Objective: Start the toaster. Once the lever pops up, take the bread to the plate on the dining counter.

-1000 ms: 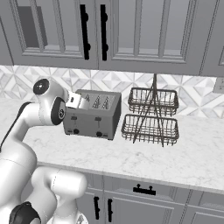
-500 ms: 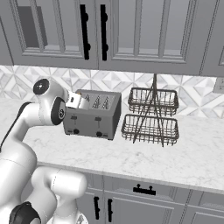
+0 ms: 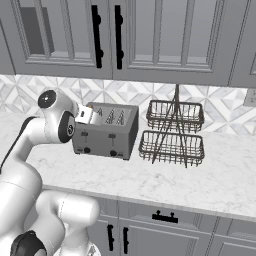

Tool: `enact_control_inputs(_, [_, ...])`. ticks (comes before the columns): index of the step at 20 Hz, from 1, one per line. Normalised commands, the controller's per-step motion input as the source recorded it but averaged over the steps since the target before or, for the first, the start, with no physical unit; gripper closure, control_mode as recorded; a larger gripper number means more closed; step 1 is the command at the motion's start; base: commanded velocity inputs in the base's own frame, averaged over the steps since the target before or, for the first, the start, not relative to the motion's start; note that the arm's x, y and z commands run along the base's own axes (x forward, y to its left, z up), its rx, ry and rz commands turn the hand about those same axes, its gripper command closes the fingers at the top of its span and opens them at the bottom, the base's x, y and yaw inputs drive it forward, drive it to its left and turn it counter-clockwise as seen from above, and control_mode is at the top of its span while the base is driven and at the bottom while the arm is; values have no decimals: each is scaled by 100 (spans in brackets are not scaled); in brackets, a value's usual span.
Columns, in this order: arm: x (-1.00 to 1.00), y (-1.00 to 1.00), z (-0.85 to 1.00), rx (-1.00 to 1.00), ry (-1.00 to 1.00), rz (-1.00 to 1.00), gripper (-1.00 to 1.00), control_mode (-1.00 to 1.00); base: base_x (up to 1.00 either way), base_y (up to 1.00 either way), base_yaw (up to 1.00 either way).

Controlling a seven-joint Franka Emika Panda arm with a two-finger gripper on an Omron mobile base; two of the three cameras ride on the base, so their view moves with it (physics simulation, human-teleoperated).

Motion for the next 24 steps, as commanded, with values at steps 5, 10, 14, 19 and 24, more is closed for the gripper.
enact_control_inputs(5, [0, 0, 0, 0, 0, 0, -100, -100, 0, 0, 0])
enact_control_inputs(10, [0, 0, 0, 0, 0, 0, -100, -100, 0, 0, 0])
enact_control_inputs(14, [0, 0, 0, 0, 0, 0, -100, -100, 0, 0, 0])
enact_control_inputs(19, [0, 0, 0, 0, 0, 0, -100, -100, 0, 0, 0])
enact_control_inputs(24, [0, 0, 0, 0, 0, 0, -100, -100, 0, 0, 0])
